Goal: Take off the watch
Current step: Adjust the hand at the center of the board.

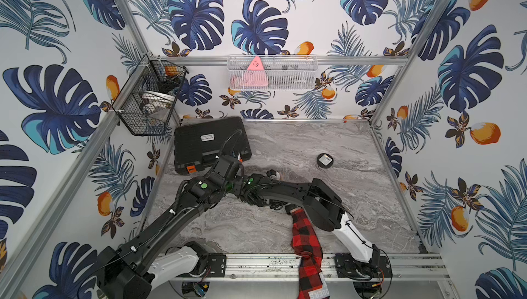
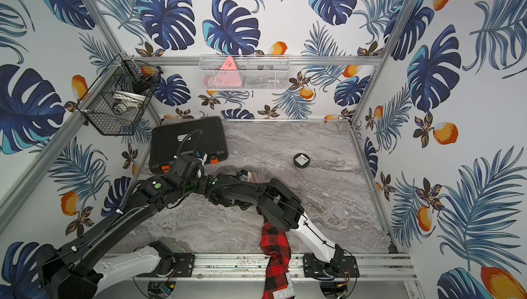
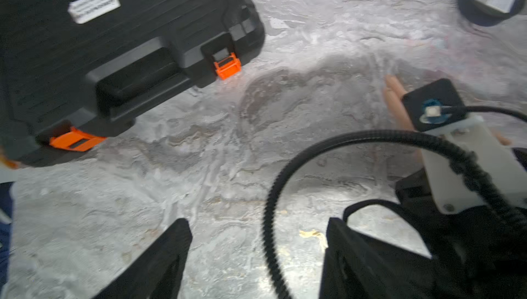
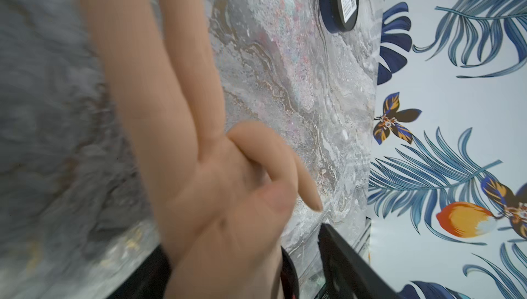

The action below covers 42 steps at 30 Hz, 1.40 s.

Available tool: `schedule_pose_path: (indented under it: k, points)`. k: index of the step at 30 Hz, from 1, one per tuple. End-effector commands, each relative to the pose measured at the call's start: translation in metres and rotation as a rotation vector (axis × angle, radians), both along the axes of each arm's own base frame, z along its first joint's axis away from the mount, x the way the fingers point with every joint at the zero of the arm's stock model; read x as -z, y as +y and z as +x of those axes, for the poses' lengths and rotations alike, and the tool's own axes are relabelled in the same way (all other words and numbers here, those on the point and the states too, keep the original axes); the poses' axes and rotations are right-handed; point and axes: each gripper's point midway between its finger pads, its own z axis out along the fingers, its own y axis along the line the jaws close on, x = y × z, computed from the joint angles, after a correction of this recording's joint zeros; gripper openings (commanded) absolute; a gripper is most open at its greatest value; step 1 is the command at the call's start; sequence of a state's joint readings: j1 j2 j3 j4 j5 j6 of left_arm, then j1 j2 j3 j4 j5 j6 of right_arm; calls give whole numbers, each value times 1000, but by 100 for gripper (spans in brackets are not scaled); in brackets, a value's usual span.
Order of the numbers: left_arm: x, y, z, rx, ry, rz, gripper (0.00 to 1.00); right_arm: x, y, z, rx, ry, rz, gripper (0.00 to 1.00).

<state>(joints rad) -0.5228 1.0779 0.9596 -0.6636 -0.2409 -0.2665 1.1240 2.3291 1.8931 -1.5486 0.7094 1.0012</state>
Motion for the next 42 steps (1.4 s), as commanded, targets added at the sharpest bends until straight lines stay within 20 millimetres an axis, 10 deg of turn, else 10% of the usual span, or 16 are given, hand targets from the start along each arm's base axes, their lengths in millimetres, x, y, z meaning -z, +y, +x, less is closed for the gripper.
schedule_pose_path:
  k: [1,19,26,42]
  points:
    - [-6,-13,5,33,-24,-59,81,-8,11,-1,-15,24,90,80]
    - [-27,-44,10,62,26,-225,77,-48,-34,19,52,140,929,82]
    - [-4,-70,10,72,127,-326,74,-40,-89,12,181,136,975,79]
    - [42,-191,3,122,323,-363,74,-26,-166,-28,372,68,1016,76]
